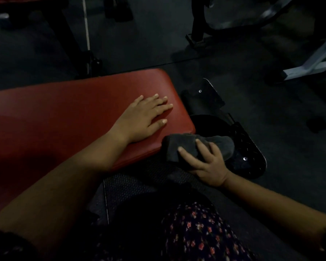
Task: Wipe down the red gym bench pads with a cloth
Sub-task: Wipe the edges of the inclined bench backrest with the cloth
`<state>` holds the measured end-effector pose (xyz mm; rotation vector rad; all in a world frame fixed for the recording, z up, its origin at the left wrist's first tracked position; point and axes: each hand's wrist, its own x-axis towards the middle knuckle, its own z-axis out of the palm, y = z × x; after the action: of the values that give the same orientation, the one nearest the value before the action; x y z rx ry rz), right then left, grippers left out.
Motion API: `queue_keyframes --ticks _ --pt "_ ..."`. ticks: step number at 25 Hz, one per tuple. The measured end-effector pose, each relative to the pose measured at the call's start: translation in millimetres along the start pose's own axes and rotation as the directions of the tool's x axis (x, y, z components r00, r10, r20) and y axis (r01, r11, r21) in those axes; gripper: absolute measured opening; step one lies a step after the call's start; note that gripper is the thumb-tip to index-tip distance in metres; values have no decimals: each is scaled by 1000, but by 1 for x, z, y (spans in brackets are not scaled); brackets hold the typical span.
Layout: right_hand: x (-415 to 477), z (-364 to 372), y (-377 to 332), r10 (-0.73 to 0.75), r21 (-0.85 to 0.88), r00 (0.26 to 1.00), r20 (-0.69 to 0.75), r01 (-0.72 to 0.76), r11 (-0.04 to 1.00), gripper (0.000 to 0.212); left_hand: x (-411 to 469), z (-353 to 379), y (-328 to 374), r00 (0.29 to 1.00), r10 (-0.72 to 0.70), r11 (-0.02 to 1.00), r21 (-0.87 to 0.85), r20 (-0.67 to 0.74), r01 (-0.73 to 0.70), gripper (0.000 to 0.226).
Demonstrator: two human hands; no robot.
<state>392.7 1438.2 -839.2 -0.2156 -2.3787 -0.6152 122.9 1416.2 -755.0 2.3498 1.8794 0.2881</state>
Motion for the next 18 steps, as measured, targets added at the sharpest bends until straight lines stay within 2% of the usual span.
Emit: queue_keyframes --ticks 2,4,6,8,11,13,15,18 --pt "18 -3 -12 -83 -17 997 6 83 996 27 -1 -4 -2 1000 23 995 -99 20 -21 56" --pt "18 -10 5 -211 -97 976 51 216 972 34 -11 -13 -12 996 75 989 -134 44 -68 50" --pt "11 -19 34 -298 -150 950 91 309 939 41 -35 -23 -29 987 146 989 -38 69 -144 51" --pt "18 -25 49 -318 -129 944 90 327 936 46 -70 -33 -54 983 166 981 83 78 -173 54" --pt "54 -21 19 -332 -76 942 38 334 939 45 -103 -37 -79 991 67 993 92 115 -77 55" --pt "75 -18 -17 -341 -20 937 70 343 939 42 -105 -34 -82 994 16 998 52 107 -22 55" --pt "85 -20 -31 -379 -33 917 124 385 922 40 -103 -35 -79 997 28 998 58 77 -32 56" --pt "79 -31 -1 -503 -37 834 225 523 851 38 -110 -42 -73 997 79 990 117 -11 -77 53"
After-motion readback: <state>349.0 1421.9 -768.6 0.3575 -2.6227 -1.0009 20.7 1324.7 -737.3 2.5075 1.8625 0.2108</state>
